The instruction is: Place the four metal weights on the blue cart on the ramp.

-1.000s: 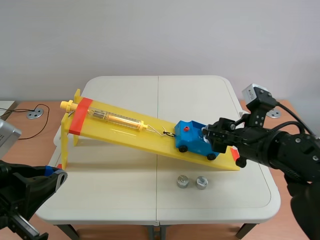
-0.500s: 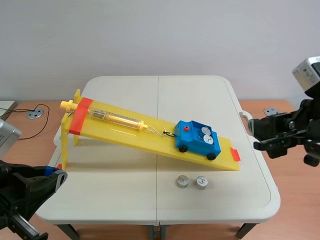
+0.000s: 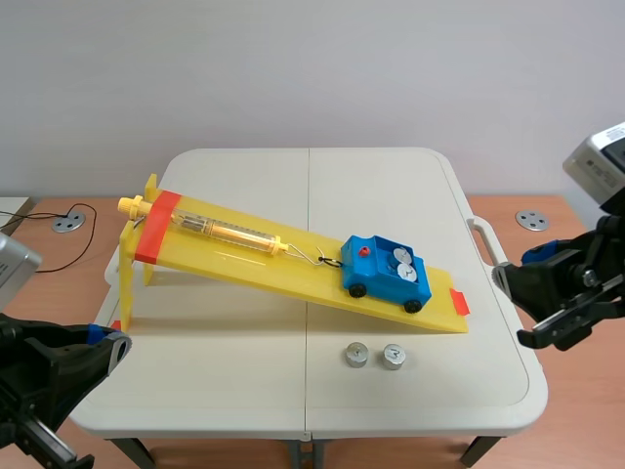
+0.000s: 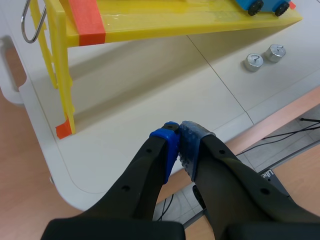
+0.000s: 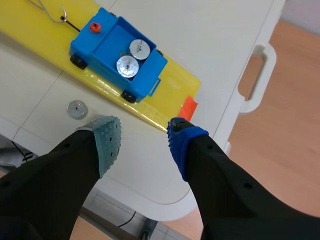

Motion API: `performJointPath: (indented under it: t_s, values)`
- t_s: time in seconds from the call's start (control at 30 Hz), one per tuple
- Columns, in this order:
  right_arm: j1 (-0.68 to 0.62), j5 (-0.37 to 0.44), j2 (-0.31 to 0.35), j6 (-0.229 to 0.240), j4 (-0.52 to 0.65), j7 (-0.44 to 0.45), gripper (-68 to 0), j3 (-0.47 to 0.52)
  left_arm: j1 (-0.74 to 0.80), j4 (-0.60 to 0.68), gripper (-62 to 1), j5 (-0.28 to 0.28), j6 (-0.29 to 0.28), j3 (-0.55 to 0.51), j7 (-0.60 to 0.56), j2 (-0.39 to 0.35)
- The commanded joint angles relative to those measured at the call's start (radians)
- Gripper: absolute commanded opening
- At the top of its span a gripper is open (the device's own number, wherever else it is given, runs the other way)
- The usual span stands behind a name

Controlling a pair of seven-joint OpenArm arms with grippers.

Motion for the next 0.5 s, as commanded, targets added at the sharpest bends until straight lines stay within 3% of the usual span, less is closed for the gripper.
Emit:
performJointPath:
  t_s: [0.0, 0.27, 0.47]
  values:
    - [0.048, -0.007, 0.03, 0.027, 0.03, 0.135, -44.0, -0.04, -0.009, 0.063, -55.8, -0.074, -0.018, -0.016, -0.096, 0.005]
    - [0.096, -0.152, -0.034, -0.011, -0.084, 0.212, -44.0, -0.148, -0.009, 0.063, -55.8, -0.074, -0.018, -0.016, -0.097, 0.005]
    - [0.188, -0.201, -0.104, -0.035, -0.205, 0.235, -44.0, -0.215, -0.009, 0.063, -55.8, -0.074, -0.018, -0.016, -0.097, 0.005]
